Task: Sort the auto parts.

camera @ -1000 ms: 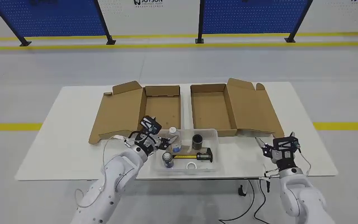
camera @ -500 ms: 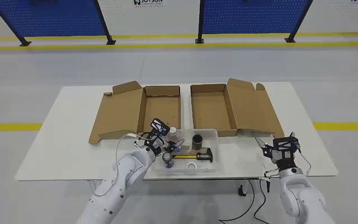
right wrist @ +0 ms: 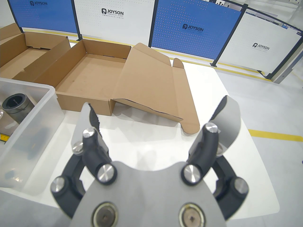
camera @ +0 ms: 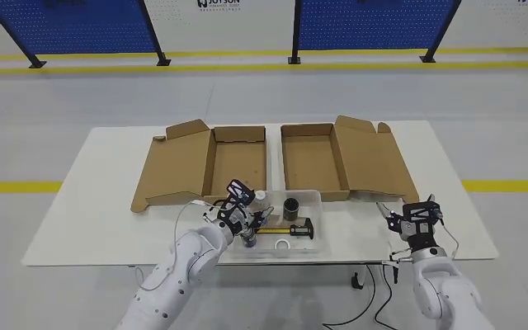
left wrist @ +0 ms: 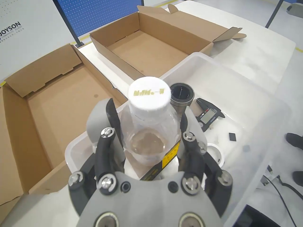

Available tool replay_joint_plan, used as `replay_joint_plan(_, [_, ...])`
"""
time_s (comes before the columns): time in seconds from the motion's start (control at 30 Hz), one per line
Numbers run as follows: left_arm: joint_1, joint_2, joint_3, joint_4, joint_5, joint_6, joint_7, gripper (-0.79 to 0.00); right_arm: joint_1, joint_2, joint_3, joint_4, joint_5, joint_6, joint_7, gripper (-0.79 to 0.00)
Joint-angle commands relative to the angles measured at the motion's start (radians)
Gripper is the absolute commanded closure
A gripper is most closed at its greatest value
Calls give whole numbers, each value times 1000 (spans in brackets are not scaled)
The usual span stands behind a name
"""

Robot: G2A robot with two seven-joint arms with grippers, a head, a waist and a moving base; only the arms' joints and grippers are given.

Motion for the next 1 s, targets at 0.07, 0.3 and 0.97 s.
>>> replay_joint_plan(0.07, [-5, -2, 1, 13, -17, -11, -4, -551, 0, 0, 0, 0, 0, 0, 0, -785])
replay_joint_plan(0.3, [-16, -6, 10, 33, -26, -9, -18, -557, 0, 0, 0, 0, 0, 0, 0, -785])
replay_joint_plan(0.97, [-44, -16, 32, 88, 0, 1, -3, -240, 0, 0, 0, 0, 0, 0, 0, -785])
